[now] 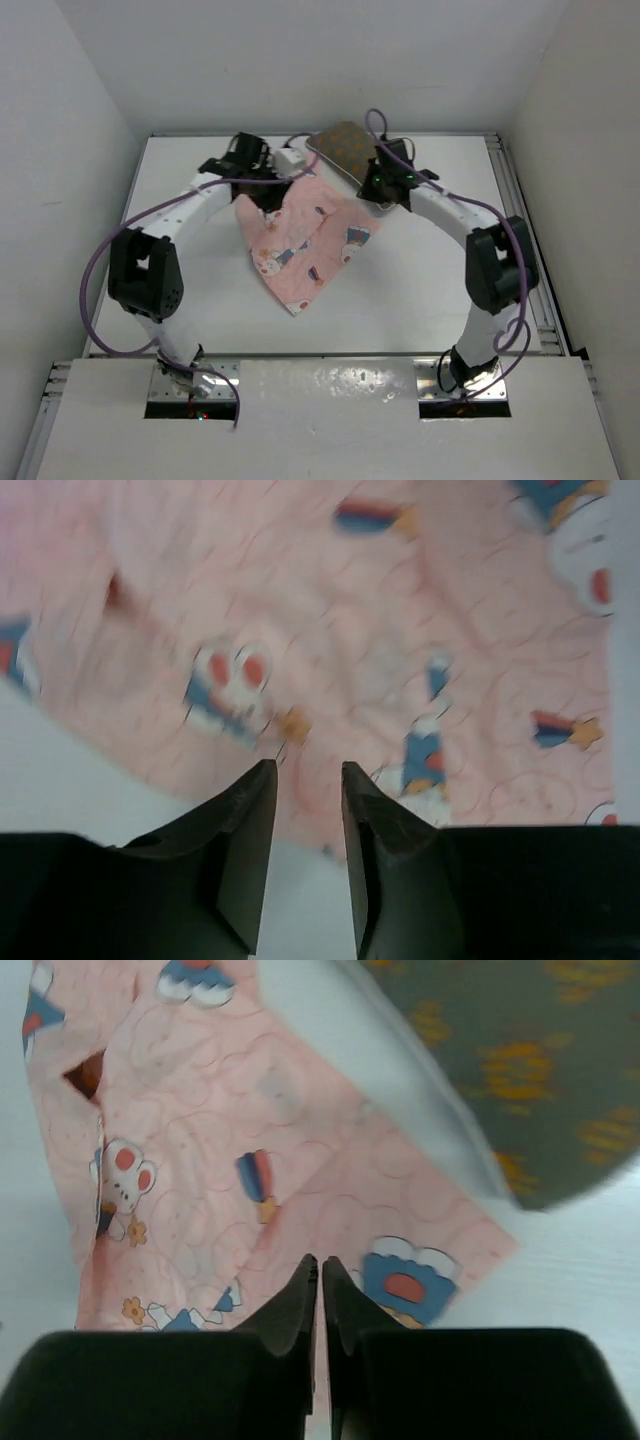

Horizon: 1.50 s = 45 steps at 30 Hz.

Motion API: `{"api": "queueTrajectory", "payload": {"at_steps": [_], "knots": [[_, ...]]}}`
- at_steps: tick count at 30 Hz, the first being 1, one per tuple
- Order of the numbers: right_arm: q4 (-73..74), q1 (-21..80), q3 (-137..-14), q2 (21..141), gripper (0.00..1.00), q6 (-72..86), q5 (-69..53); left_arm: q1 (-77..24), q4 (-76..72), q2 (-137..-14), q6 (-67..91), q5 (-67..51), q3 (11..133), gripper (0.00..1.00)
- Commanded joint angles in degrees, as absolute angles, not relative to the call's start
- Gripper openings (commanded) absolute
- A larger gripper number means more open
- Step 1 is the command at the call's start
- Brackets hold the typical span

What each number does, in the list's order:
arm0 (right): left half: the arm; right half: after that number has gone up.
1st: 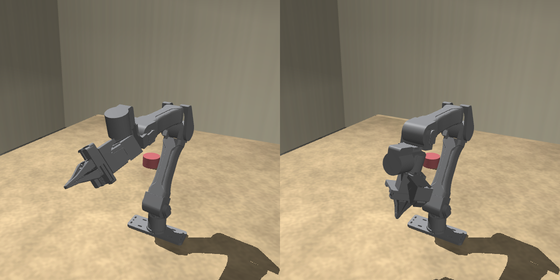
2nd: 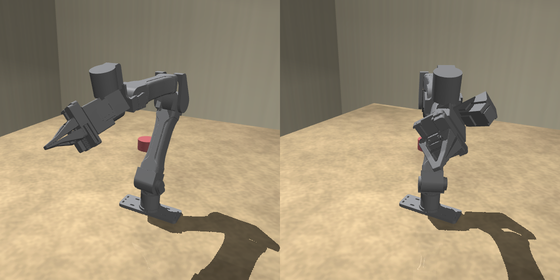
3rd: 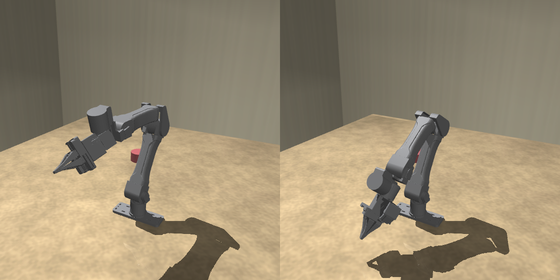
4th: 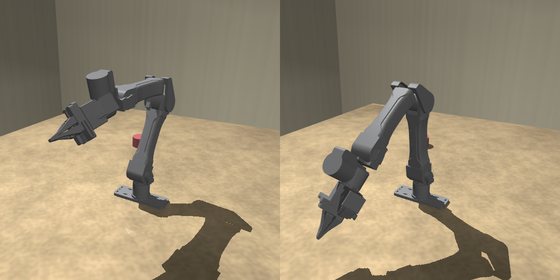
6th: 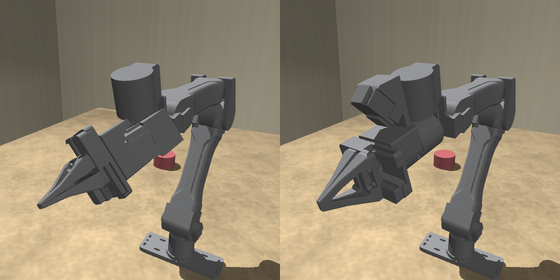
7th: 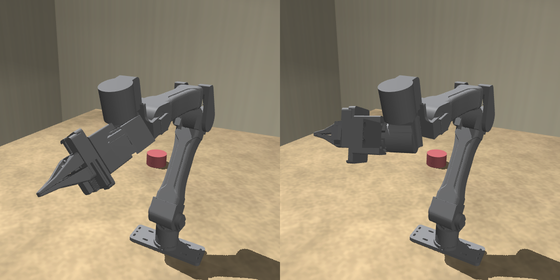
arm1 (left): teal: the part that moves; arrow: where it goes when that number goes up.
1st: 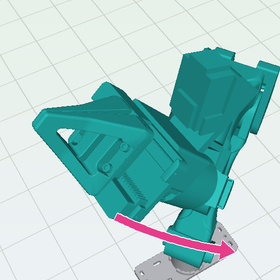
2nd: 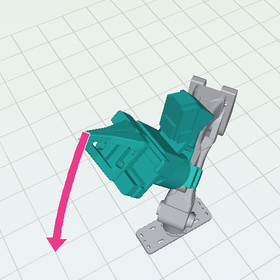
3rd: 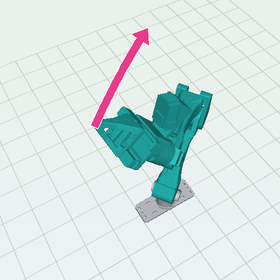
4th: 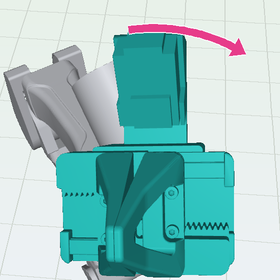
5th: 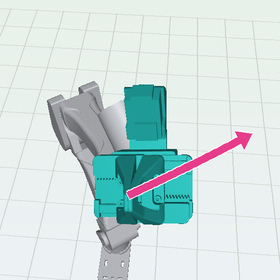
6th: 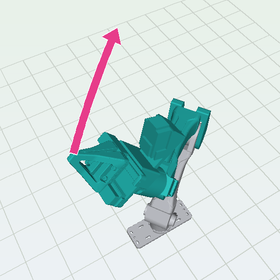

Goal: Put the pillow into the pillowcase

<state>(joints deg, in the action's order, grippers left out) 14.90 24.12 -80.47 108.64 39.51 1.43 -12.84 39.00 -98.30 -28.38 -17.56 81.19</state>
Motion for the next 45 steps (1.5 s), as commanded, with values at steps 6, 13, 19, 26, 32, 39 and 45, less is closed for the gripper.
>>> {"api": "queueTrajectory", "payload": {"at_steps": [6,13,19,26,32,39,45], "knots": [[13.1,18.0,-65.4,98.1,0.23,45.7,-1.8,-27.1,28.6,-110.6,-30.8,-3.3,83.5,0.69],[13.4,17.1,-60.8,94.5,0.49,43.5,-0.4,-28.0,21.8,-116.7,-27.5,3.4,85.9,0.77],[16.6,14.8,-65.6,97.3,0.85,44.3,5.3,-27.8,28.5,-118.1,-27.1,-8.8,86.7,0.78],[14.2,10.0,-72.9,106.3,0.86,51.1,3.1,-27.9,35.2,-116.9,-27.3,-14.5,91.3,0.79],[16.0,8.9,-81.6,114.3,0.86,52.9,3.3,-28.9,30.7,-118.5,-25.9,-6.4,87.2,0.7],[16.2,8.2,-83.2,120.1,0.84,56.7,2.6,-29.4,31.2,-121.1,-25.6,-4.7,88.2,0.5],[11.3,7.7,-81.6,120.8,0.4,56.7,0.3,-28.4,35.4,-120.4,-25.2,-7.3,94.6,0.02]]}}
